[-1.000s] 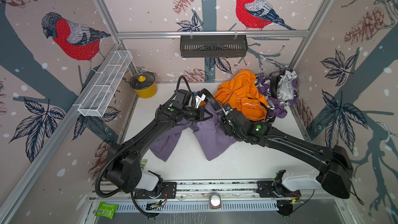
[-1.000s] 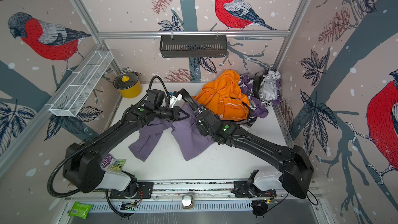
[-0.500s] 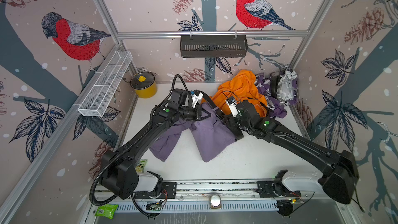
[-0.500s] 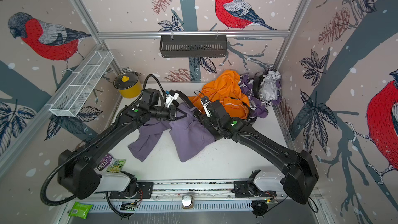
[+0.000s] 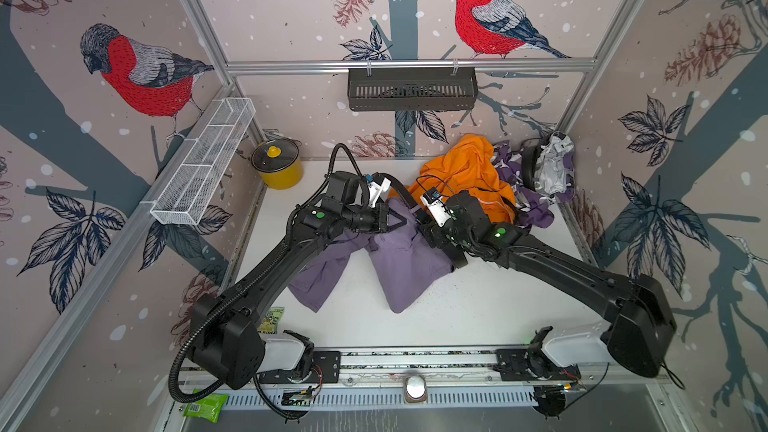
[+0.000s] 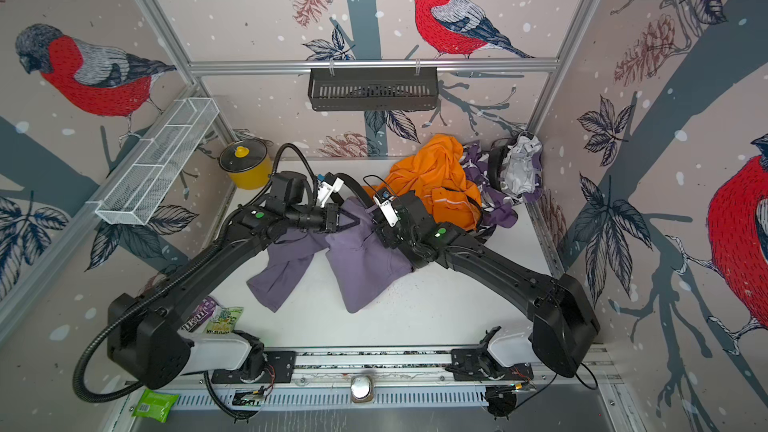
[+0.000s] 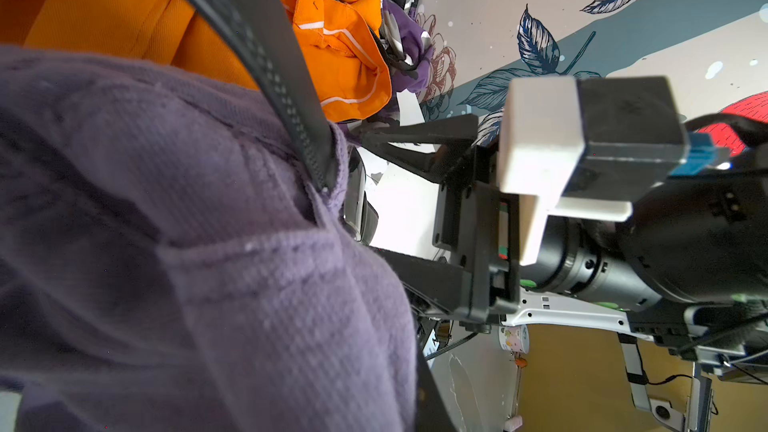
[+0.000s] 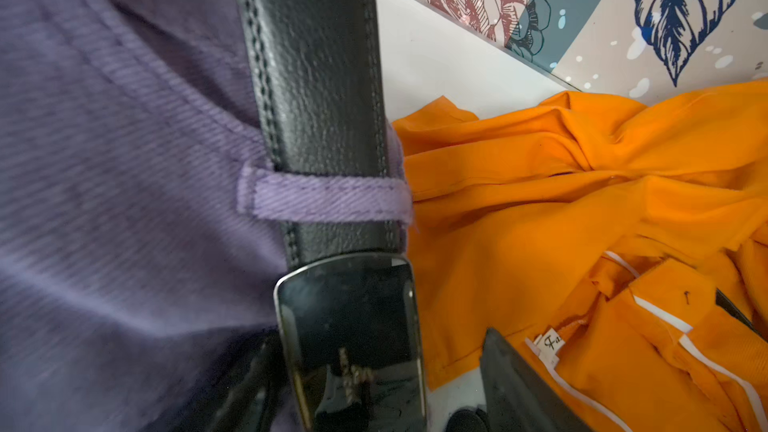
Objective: Remove the belt from the trousers
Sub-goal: Adjust the trousers at the center of the board.
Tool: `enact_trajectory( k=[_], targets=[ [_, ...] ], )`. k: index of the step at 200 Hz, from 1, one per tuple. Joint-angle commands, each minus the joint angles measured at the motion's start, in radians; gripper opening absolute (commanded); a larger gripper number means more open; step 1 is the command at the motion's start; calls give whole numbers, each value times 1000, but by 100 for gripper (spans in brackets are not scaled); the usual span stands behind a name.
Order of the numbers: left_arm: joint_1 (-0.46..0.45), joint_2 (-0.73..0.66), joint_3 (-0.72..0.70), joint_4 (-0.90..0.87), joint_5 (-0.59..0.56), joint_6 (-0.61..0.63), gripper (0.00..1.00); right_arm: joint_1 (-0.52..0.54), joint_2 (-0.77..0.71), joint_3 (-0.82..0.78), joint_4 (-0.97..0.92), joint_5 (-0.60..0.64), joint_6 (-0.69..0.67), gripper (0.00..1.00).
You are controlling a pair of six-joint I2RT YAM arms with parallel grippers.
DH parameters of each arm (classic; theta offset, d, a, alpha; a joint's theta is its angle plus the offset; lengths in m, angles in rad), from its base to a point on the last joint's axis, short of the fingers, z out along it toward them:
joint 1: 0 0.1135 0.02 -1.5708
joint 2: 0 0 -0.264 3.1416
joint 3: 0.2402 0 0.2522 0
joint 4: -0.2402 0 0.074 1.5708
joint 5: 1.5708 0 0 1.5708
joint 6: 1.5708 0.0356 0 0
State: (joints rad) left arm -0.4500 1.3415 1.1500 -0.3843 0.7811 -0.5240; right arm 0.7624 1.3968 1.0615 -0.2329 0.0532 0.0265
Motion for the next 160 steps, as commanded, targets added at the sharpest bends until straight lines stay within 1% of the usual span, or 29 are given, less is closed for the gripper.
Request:
enact_trajectory(
  k=[1,10,15,24,35,71,85,108,143,160],
  targets=[
    [1,-19,-4,86,43,-5,0,-23,18,15,9,5,-20,71],
    [0,-24,-11,89,39,-6,0,-35,22,14,18,-9,-27,67],
    [3,-26,-15,88,37,-7,0,-40,24,11,21,-21,-30,64],
    [9,-30,-26,96,37,-12,0,-51,24,6,27,-45,-38,49],
    [24,-35,-45,113,37,-25,0,-62,16,-7,36,-75,-50,39],
    [104,-52,-107,195,14,-80,0,-103,-45,-61,38,-195,-80,21],
    [133,-50,-120,218,1,-95,0,-112,-71,-78,19,-205,-92,15],
    [194,-44,-146,262,-25,-116,0,-117,-81,-87,-41,-186,-102,11],
    [293,-53,-244,320,-99,-159,0,-119,-87,-122,-83,-68,-61,8],
    [324,-56,-273,325,-151,-153,0,-137,-90,-139,-84,-51,-41,7]
  ],
)
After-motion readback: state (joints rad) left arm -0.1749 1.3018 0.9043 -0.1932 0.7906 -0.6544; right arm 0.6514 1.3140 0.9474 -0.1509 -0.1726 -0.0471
